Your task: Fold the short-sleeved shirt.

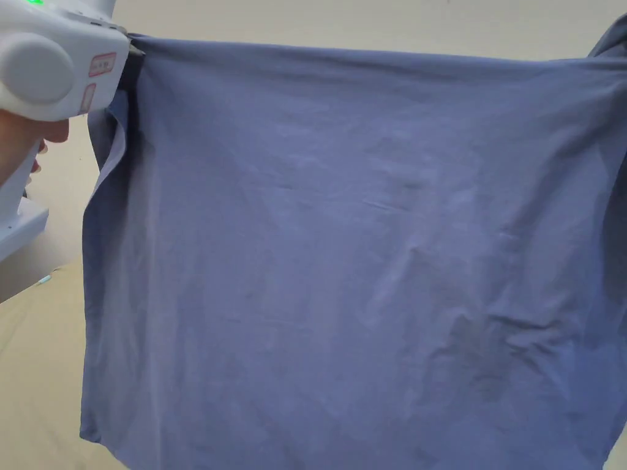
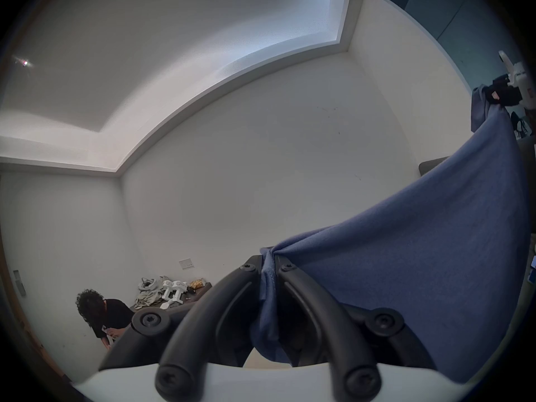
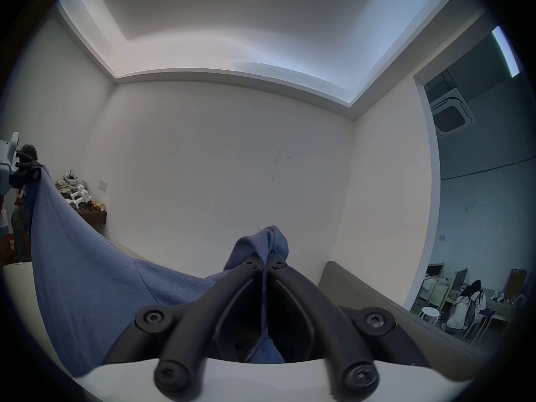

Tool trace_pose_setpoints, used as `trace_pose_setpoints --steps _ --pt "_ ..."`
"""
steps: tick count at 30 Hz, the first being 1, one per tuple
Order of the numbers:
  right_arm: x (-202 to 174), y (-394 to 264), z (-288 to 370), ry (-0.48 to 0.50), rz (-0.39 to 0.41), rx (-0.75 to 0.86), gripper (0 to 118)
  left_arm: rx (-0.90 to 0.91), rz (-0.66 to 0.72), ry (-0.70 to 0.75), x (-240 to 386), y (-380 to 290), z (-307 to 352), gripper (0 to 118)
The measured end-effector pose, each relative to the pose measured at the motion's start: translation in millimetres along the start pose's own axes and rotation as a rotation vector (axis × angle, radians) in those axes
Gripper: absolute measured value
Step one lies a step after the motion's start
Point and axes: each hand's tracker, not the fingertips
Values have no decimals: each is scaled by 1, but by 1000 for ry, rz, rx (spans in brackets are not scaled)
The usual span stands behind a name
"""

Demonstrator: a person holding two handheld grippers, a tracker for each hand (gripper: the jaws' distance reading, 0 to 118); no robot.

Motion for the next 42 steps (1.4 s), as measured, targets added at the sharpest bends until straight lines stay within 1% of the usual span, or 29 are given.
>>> trace_pose_setpoints --steps 1,5,11,15,17,19,22,23,25,28,31,32,34,35,38,39,41,42 --pt "0 -2 -24 42 -13 10 3 -4 -10 6 2 1 -10 6" --pt "-6 -7 -67 11 -21 15 3 -2 -41 24 10 2 -47 6" --pt "-13 -22 -125 3 -39 -9 3 -26 -26 27 20 -10 -108 6" --pt "-26 -32 -153 -16 -16 -18 3 -52 -53 33 33 -25 -145 6" --pt "-35 -45 -167 -23 8 -34 3 -64 -57 36 34 -36 -175 6" --pt "-42 -63 -177 -14 11 -51 3 -86 -51 30 41 -52 -190 6" --pt "-51 -102 -188 23 12 -109 3 -128 -41 12 57 -87 -190 6" --pt "-55 -118 -189 33 15 -137 3 -137 -60 6 63 -101 -191 6" --pt "-63 -154 -181 66 -6 -190 3 -180 -93 -10 81 -136 -191 6" --pt "-73 -214 -166 122 -67 -246 3 -248 -109 -62 108 -191 -176 6" --pt "-87 -281 -136 158 -106 -360 3 -318 -148 -122 137 -254 -140 6" --pt "-90 -303 -123 166 -119 -405 3 -332 -160 -123 148 -275 -121 6" --pt "-100 -339 -84 179 -131 -463 3 -394 -185 -187 166 -315 -86 6" --pt "-103 -358 -63 188 -135 -496 3 -418 -210 -188 175 -335 -67 6" --pt "-112 -404 2 229 -120 -596 3 -528 -265 -273 195 -396 -13 6" --pt "-114 -419 24 238 -117 -640 3 -584 -284 -349 200 -413 9 6" --pt "-115 -452 53 269 -92 -740 3 -644 -323 -404 209 -440 46 6" --pt "-116 -464 71 273 -58 -792 3 -673 -363 -437 213 -452 66 6"
